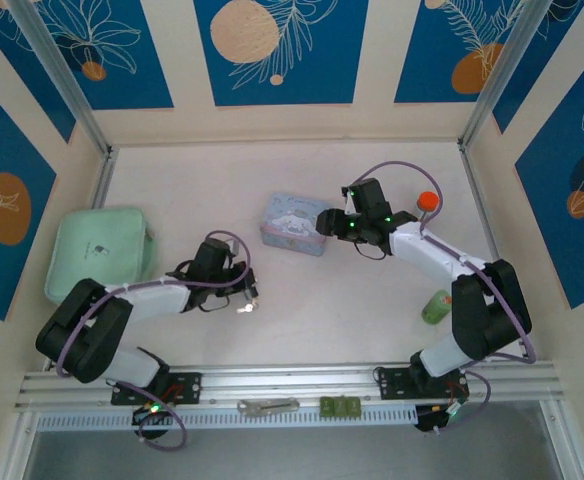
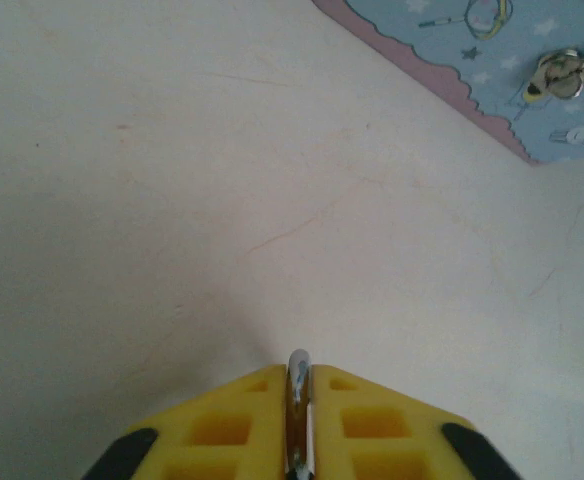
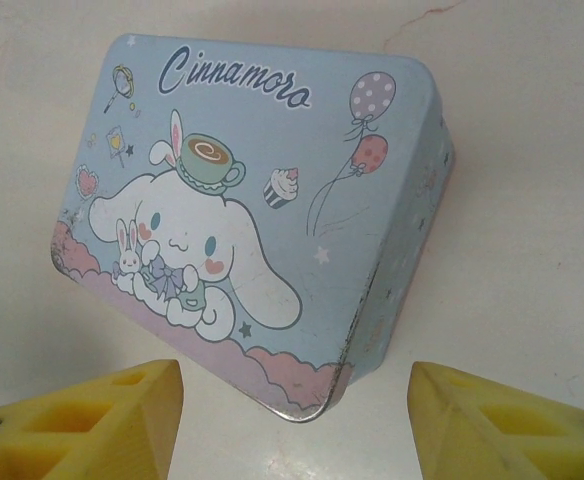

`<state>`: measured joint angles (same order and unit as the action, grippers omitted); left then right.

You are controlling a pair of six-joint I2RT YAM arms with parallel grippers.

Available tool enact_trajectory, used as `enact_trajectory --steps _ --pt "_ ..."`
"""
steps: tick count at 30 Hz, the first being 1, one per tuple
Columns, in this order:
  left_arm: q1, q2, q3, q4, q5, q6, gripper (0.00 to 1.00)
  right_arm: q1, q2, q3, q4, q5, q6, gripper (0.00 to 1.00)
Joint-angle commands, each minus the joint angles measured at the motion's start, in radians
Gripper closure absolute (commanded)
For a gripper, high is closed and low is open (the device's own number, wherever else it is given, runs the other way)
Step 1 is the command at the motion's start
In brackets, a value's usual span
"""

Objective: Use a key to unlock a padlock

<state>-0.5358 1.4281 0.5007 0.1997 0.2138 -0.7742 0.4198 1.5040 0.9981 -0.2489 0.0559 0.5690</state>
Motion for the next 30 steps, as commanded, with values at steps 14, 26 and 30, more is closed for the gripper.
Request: enact_trajectory --steps 14,26,30 --pt "0.079 -0.187 0.006 -0.062 -0.120 0.059 0.60 -0.040 -0.045 0.002 -0.043 0.070 -0.076 0.39" --pt "0.185 -0.359 0.093 -0.151 -0.444 0.250 0.12 -0.105 -0.084 -0.082 0.064 0.281 -0.313 0.37" --pt "0.204 -0.393 0.110 -0.158 -0.579 0.378 0.08 -0.145 -0.100 -0.170 0.202 0.304 -0.392 0.37"
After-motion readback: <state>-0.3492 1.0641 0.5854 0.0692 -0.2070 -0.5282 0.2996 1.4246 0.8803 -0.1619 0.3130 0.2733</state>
